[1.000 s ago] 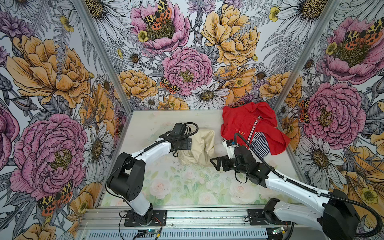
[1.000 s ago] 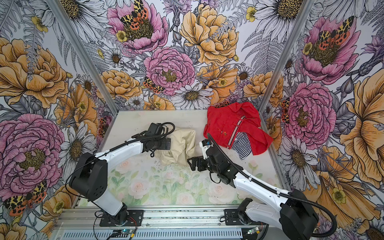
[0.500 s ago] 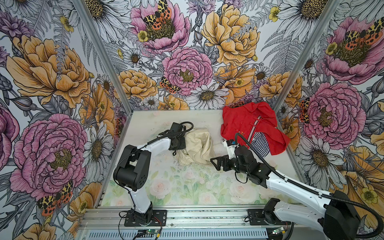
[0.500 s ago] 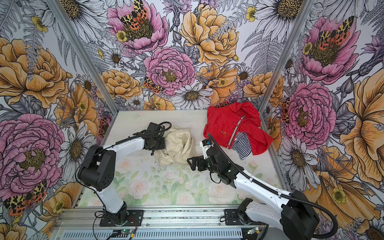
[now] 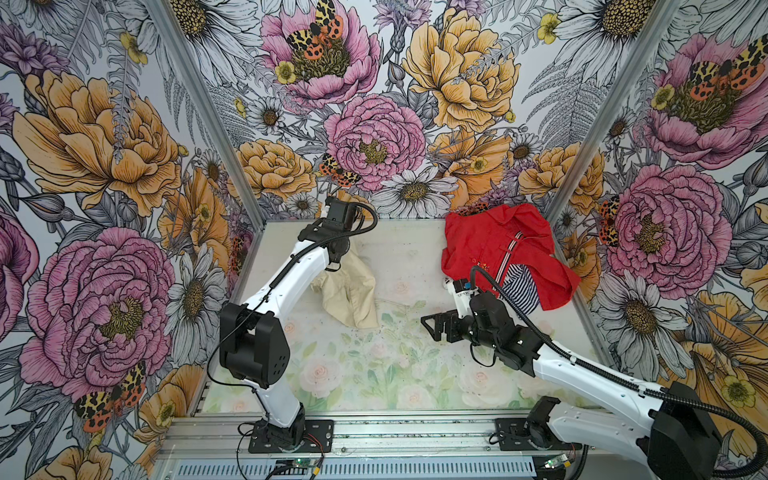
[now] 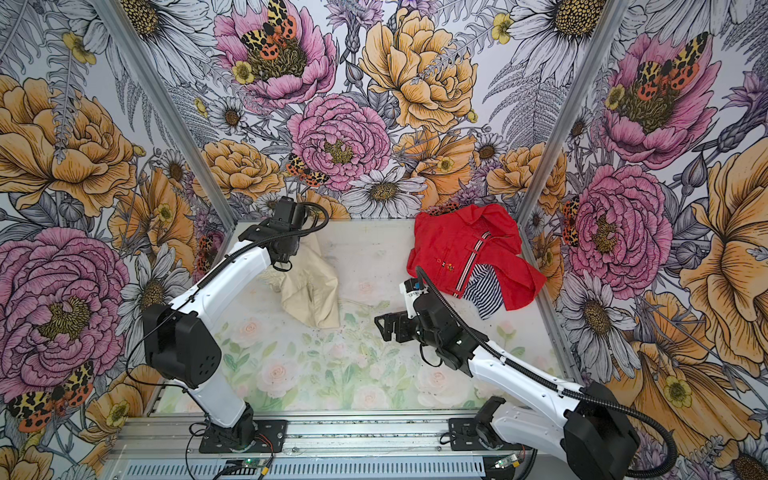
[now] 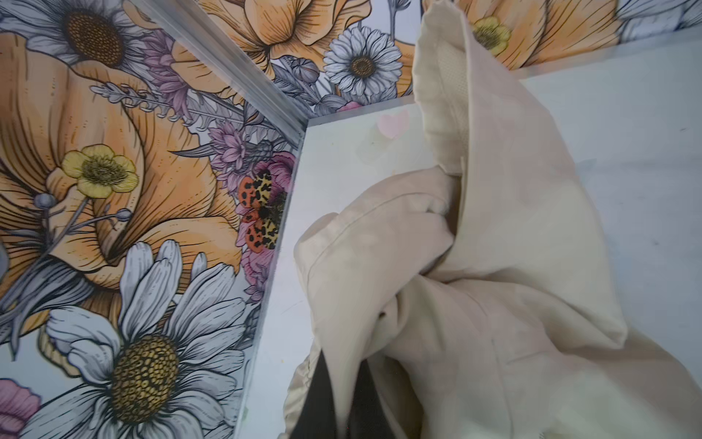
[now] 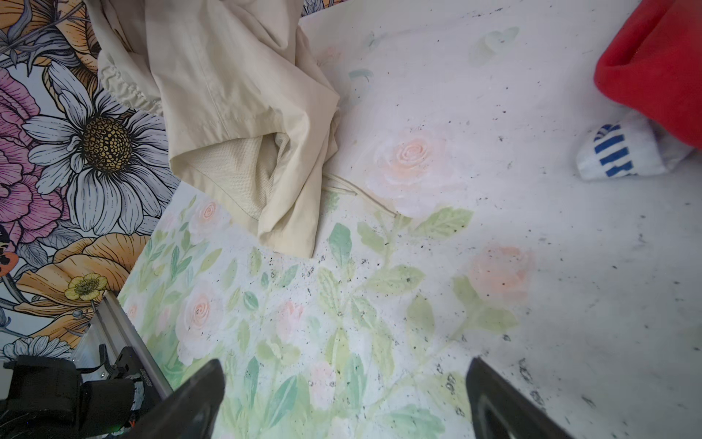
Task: Pick out a specific cloth from the pile
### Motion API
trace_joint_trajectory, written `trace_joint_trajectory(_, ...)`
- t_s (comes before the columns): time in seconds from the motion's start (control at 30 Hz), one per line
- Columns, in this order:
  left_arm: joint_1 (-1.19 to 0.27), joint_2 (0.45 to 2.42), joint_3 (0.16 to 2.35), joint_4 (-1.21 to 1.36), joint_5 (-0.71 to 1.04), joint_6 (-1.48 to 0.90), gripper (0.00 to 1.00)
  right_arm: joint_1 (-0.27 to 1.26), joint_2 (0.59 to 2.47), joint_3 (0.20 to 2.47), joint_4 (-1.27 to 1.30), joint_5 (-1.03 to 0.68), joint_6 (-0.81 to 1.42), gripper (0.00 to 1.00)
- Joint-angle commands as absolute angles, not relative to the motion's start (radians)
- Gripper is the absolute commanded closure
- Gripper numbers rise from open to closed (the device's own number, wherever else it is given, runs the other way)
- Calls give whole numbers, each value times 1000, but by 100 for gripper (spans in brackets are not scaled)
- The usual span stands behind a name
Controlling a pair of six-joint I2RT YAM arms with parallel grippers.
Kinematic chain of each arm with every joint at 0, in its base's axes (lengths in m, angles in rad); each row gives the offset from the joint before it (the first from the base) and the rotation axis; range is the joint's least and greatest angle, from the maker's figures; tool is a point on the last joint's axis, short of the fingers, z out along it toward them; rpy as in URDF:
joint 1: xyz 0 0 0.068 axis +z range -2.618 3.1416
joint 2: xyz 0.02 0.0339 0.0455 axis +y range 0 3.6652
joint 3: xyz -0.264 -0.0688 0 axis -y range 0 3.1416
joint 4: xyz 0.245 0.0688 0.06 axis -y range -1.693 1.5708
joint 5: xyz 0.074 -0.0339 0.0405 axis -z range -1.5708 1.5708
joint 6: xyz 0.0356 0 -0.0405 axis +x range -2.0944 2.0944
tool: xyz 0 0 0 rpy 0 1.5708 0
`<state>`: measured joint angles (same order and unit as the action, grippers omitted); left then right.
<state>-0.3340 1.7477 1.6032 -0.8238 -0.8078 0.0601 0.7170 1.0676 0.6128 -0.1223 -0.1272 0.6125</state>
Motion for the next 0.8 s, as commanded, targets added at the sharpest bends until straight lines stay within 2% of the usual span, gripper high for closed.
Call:
trace_joint_trajectory(0.0,-323,1770,1642,-854,-935,140,100,718,1037,625,-107,-121,624,1)
trace_joint_trajectory(0.1,-369,1790,1655,-852,-934,158,100,718,1042,630,-110,-123,629,1)
trace_joint_trajectory(0.27,-523,1794,1613,-846,-834,186,100,718,1042,626,-109,-121,632,1)
trace_joint_trajectory(0.47,-679,1860,1540,-850,-799,175,100,718,1042,618,-109,-123,629,1)
trace_joint_trajectory(0.63,-674,1844,1474,-845,-448,67,100,718,1037,612,-109,-117,626,1)
trace_joint_trajectory(0.77,-607,1865,1437,-844,-133,27,100,717,1037,604,-109,-112,626,1)
